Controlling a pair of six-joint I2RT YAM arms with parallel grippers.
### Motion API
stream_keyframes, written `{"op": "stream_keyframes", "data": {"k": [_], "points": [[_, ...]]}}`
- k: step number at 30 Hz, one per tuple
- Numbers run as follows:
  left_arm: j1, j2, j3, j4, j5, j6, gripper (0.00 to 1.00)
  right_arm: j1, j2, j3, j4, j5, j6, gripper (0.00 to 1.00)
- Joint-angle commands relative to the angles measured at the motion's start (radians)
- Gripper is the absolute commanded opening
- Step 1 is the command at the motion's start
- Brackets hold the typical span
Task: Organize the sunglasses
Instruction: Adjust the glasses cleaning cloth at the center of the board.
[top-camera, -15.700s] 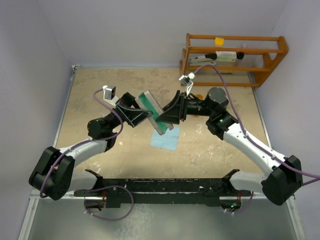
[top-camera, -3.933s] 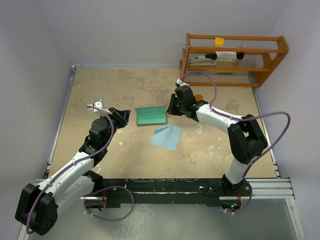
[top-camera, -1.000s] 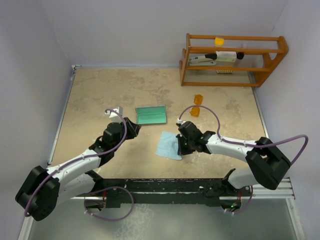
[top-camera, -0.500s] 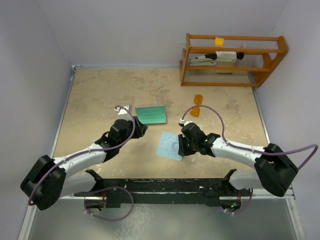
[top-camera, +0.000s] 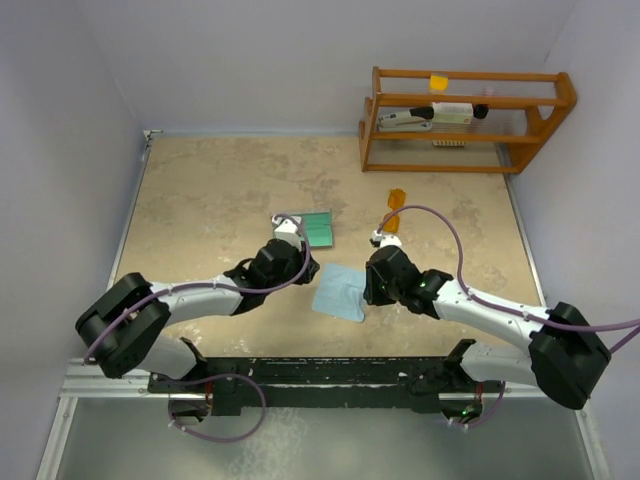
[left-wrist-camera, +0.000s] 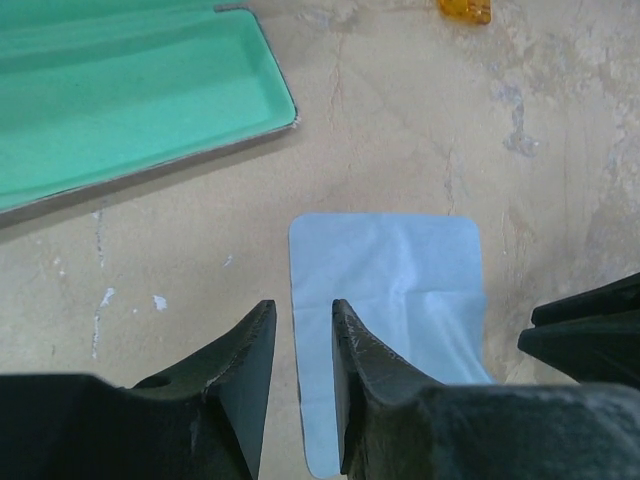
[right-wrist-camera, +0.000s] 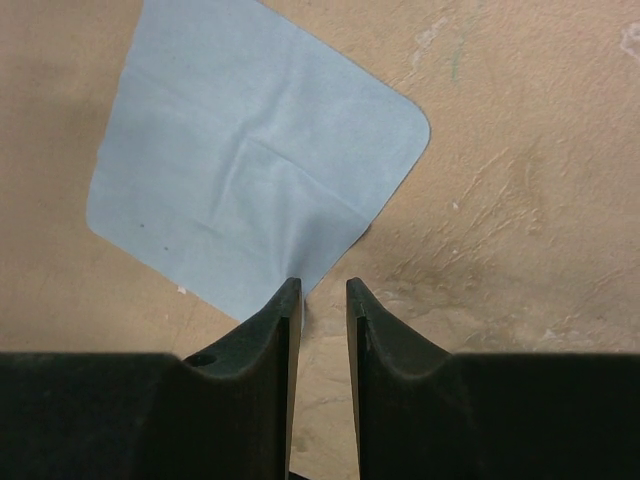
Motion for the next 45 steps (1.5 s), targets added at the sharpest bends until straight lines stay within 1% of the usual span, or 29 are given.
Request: {"op": "stream_keyframes", "data": {"k": [1,8,12,16,29,45], "points": [[-0.027,0.046,0.058,0.075,-0.029,0.040,0.26,0.001,-0.004,-0.008,0.005,0.071,0.043,0.27],[-0.027,0.107,0.082,0.111,-0.020,0.044,0.26,0.000,0.001,-0.030,0.020,0.118,0.075,0.26],[-0.026,0.142,0.093,0.144,-0.009,0.057,0.26,-0.002,0.004,-0.032,0.022,0.118,0.075,0.26],[-0.027,0.187,0.117,0.149,0.012,0.085,0.26,-0.010,0.005,-0.039,0.032,0.105,0.076,0.26],[-0.027,0.280,0.144,0.191,0.016,0.133,0.26,-0.054,0.003,-0.041,0.053,0.038,0.064,0.26],[-0.027,0.361,0.196,0.163,0.023,0.155,0.27,-0.062,0.018,-0.045,0.072,0.015,0.064,0.26]]}}
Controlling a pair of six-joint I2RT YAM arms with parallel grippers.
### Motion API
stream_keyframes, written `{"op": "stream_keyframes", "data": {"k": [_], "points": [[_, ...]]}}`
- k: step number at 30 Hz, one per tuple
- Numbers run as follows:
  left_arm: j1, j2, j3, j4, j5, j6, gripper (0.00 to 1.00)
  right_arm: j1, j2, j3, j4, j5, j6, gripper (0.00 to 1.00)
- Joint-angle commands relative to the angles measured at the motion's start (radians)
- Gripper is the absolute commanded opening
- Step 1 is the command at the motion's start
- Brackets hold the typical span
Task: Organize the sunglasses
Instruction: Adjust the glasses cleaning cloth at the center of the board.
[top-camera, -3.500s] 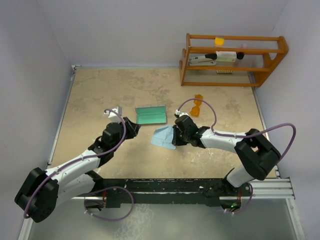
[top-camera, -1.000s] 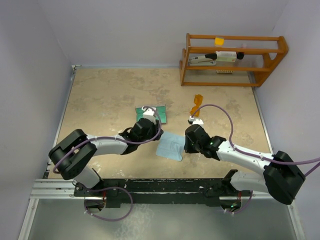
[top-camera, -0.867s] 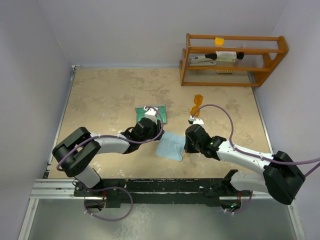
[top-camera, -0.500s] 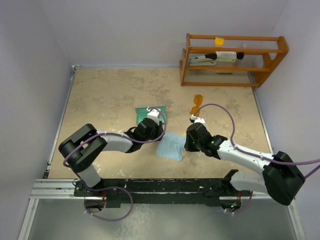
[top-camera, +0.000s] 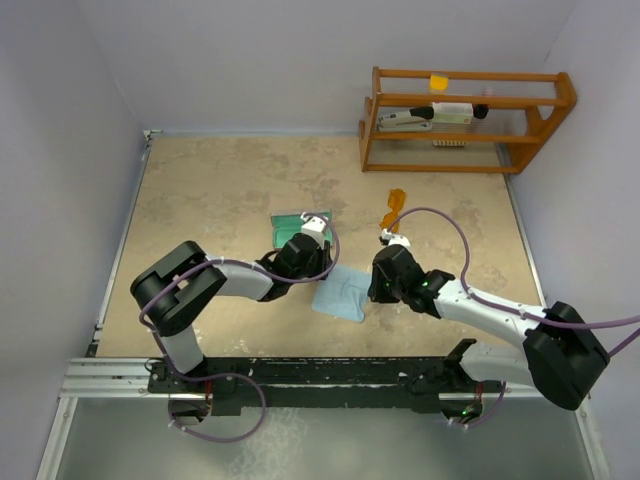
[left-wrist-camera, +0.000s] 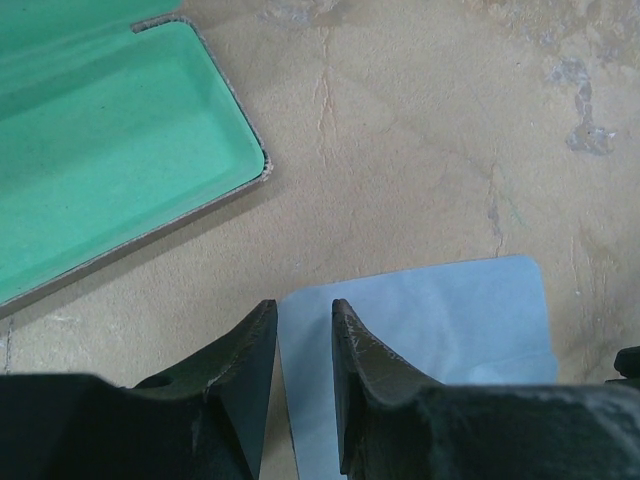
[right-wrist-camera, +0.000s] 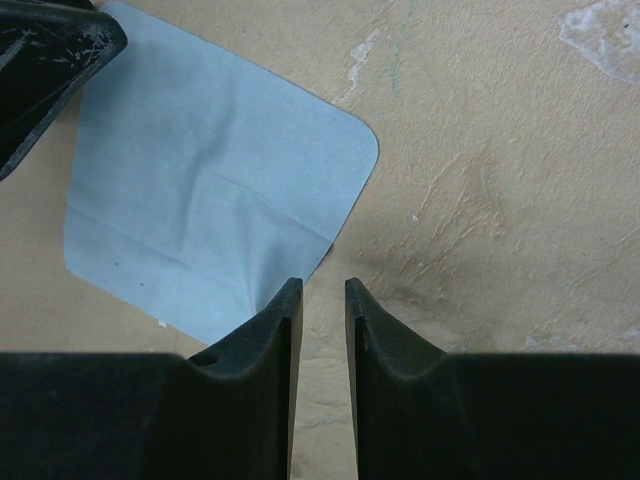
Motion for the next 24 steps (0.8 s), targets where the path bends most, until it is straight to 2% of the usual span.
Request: {"op": "stream_keyframes", "data": {"k": [1,8,15,24], "points": [[-0.003,0.014,0.034,0.031,0.008,0.022,0.27,-0.003,0.007,-0.008,0.027,-0.014,0.005,0.27],[-0.002,0.020,0.041,0.011,0.007,0.016,0.26,-0.004,0.001,-0.008,0.027,-0.015,0.006,0.27],[-0.003,0.012,0.031,0.011,0.014,0.007,0.17,-0.003,0.000,-0.011,0.027,-0.017,0.010,0.26],[-0.003,0.019,0.034,0.002,0.008,0.004,0.12,-0.004,-0.013,-0.013,0.029,-0.008,0.010,0.27]]}}
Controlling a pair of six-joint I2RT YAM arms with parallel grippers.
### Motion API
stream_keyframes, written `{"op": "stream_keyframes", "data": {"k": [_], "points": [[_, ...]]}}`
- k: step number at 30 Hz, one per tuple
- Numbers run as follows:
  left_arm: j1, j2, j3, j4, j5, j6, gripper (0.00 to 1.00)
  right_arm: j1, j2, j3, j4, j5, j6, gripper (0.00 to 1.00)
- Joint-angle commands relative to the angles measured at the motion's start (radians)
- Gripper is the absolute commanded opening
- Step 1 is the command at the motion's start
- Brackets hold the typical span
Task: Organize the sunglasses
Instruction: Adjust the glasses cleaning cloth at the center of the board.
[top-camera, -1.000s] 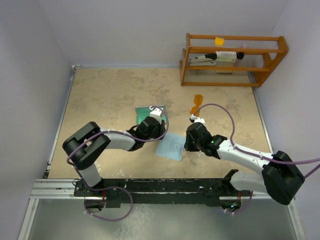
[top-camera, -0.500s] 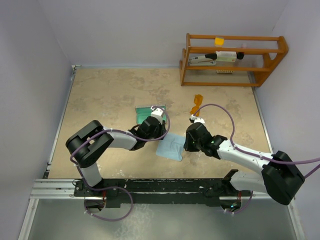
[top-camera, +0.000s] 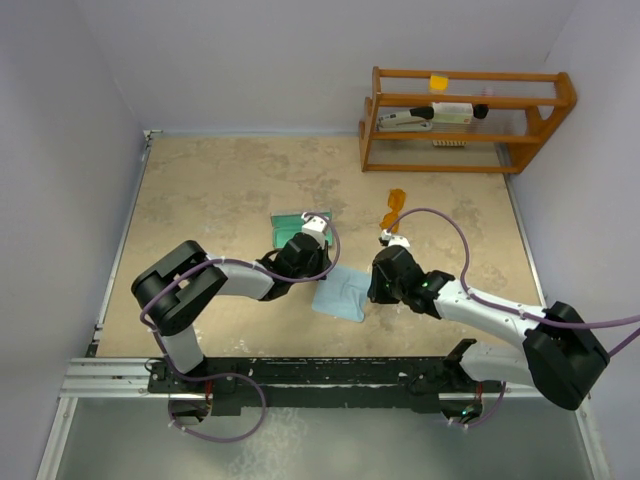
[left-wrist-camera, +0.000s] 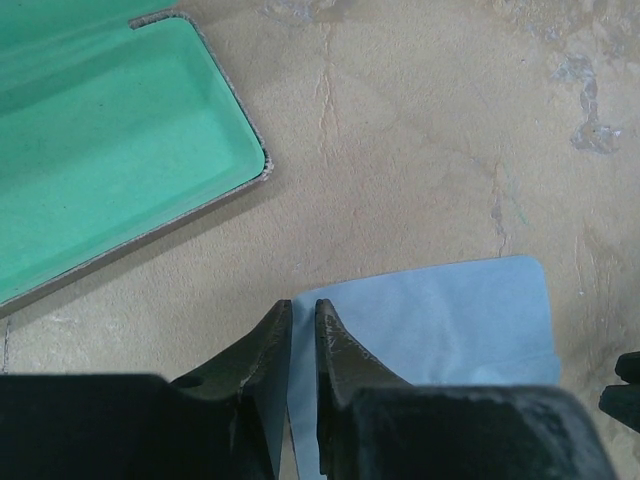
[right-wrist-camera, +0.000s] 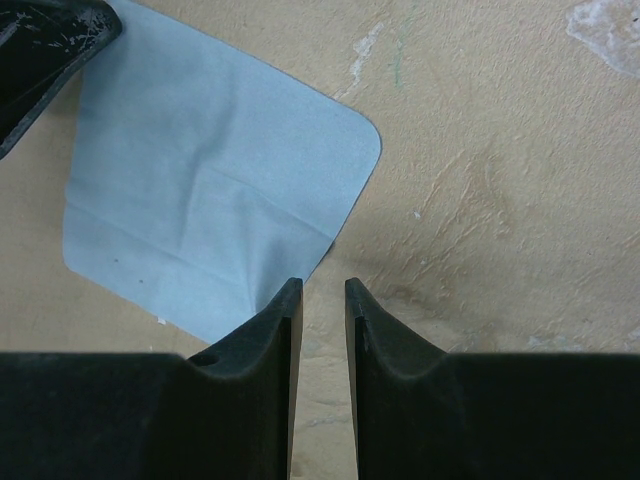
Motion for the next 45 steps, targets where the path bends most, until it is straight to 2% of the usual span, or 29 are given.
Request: {"op": "stream_keyframes", "data": {"k": [1,5,7,8,22,36,45], "points": [[-0.003,0.007,0.024,0.013,0.004,0.004,0.12,-0.005,-0.012,-0.005,0.023,0.010,0.009,0.26],[-0.003,0.007,0.028,0.010,0.001,0.003,0.08,-0.017,0.009,0.009,0.036,0.033,-0.007,0.25],[-0.003,0.008,0.034,0.005,0.000,0.004,0.00,-0.033,0.025,0.023,0.043,0.034,-0.018,0.23],[-0.002,0.010,0.037,0.002,-0.001,0.005,0.00,-0.041,0.037,0.031,0.050,0.034,-0.022,0.22],[-0.003,0.020,0.047,-0.007,0.003,0.005,0.00,-0.148,0.195,0.111,0.145,-0.037,-0.092,0.22],[-0.003,0.015,0.040,0.001,0.011,0.005,0.00,-0.156,0.282,0.114,0.174,-0.097,-0.083,0.21],[-0.002,0.012,0.032,0.011,0.007,-0.001,0.00,-0.156,0.239,0.094,0.145,-0.052,-0.083,0.07]]}}
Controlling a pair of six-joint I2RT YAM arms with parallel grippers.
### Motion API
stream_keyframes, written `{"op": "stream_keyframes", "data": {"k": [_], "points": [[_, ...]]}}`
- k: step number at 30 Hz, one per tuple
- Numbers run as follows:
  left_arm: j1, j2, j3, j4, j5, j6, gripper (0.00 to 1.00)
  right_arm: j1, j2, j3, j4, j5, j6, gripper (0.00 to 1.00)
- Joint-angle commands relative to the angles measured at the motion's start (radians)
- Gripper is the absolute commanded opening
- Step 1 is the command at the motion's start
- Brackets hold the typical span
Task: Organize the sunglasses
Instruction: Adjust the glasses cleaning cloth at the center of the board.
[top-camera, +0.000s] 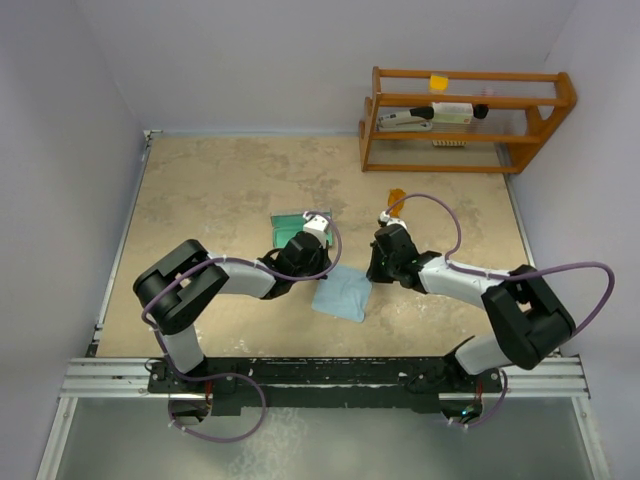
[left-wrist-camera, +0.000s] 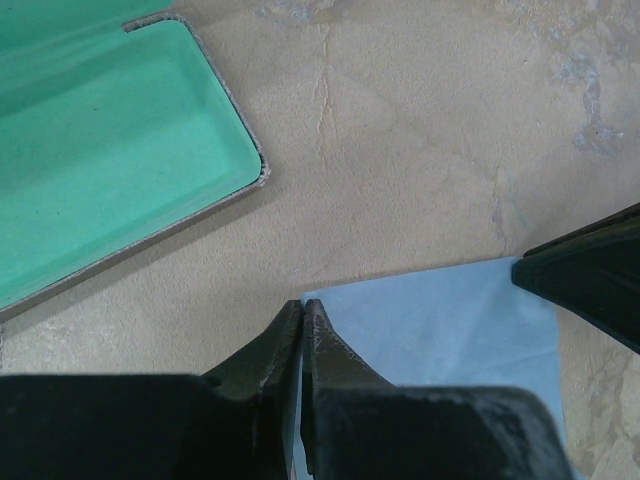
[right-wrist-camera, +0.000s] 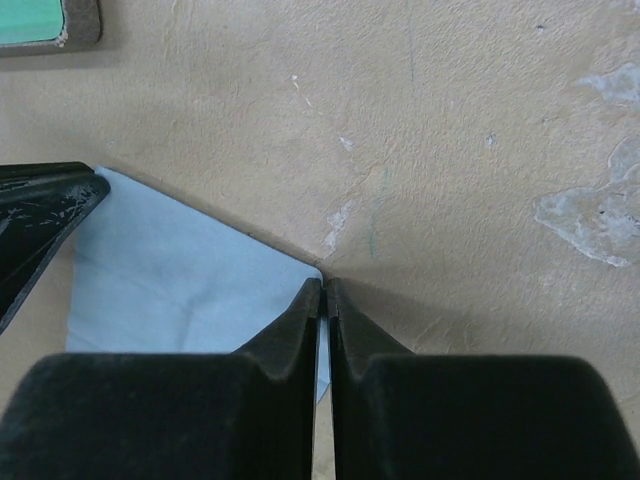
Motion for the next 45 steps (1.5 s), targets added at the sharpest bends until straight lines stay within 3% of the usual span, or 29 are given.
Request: {"op": "stream_keyframes", "data": {"k": [1,3,24,33,45], "points": [[-0.003,-0.002,0.008,0.035,0.002,-0.001,0.00,-0.003,-0.032,-0.004,-0.045,0.031,-0.016,0.05],[-0.003,-0.007,0.003,0.040,-0.006,-0.003,0.00,-0.003,-0.036,-0.001,-0.046,0.036,-0.027,0.00],[-0.004,-0.074,-0.017,0.041,-0.041,0.006,0.00,-0.003,0.010,0.137,-0.082,-0.007,-0.178,0.00],[-0.004,-0.049,0.011,0.030,-0.057,0.026,0.17,-0.004,0.072,0.157,-0.073,-0.012,-0.191,0.00],[-0.004,0.008,0.060,0.005,-0.076,0.068,0.20,-0.004,0.090,0.160,-0.067,-0.020,-0.188,0.00]]}}
